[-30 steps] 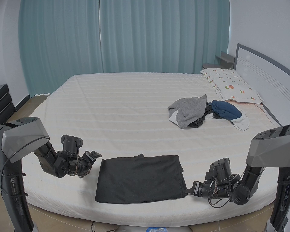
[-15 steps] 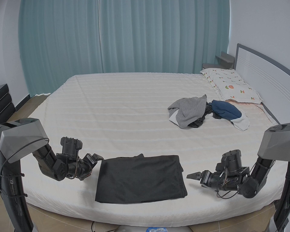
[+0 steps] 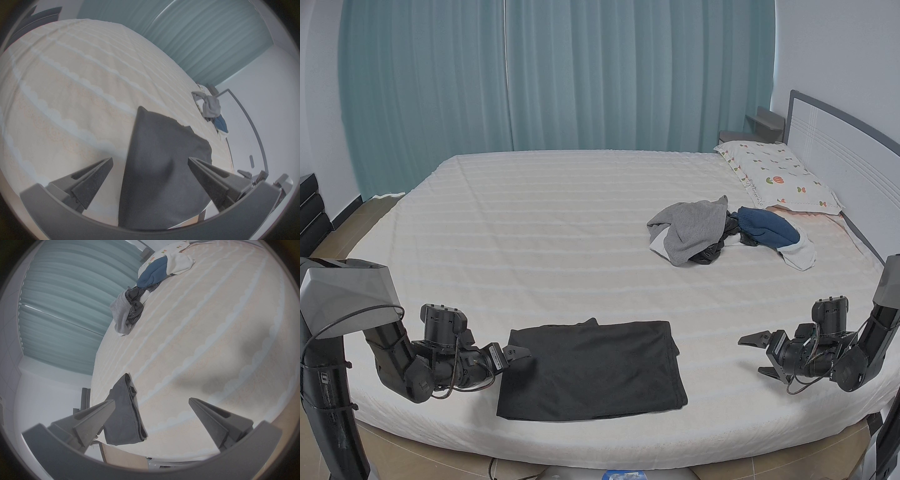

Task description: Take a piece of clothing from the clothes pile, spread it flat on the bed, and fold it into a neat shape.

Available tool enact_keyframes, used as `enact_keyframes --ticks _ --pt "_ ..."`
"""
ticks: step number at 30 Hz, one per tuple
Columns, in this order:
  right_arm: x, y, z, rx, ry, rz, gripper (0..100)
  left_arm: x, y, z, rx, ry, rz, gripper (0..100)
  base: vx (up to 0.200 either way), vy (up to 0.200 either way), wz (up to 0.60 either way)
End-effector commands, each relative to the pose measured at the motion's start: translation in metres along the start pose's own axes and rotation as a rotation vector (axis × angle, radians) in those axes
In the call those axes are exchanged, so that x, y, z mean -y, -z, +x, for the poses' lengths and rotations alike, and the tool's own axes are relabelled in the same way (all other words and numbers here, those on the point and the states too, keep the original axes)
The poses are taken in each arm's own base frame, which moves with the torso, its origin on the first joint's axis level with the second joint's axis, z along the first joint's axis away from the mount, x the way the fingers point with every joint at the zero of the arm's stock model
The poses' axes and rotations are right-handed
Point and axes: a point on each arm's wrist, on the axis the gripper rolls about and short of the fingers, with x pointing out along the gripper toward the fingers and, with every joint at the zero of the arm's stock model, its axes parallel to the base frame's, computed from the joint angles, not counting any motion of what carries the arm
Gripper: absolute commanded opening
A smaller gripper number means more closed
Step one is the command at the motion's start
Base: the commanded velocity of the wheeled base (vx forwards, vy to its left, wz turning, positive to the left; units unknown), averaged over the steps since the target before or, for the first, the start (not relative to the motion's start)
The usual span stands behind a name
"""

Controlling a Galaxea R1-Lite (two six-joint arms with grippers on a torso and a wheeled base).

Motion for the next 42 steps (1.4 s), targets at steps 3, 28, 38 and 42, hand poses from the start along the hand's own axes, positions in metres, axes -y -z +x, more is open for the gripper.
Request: enact_keyframes --ticks 3,28,38,42 --pt "0.005 0.002 0.005 -0.011 0.012 0.004 100 -0.001 0.006 0.007 -0.026 -0.002 0.032 100 0.0 0.0 0.0" --pt "0.005 0.004 0.004 -0.009 0.009 0.001 100 0.003 0.002 0.014 -0.003 -0.003 0.019 0 0.0 0.0 0.0" --pt "0.005 0.004 0.005 -0.01 0.012 0.002 100 0.002 0.003 0.014 -0.004 -0.004 0.019 0 0.0 0.0 0.0" --pt "0.006 0.004 0.006 -0.013 0.015 0.002 100 0.002 0.004 0.013 -0.007 -0.005 0.02 0 0.0 0.0 0.0"
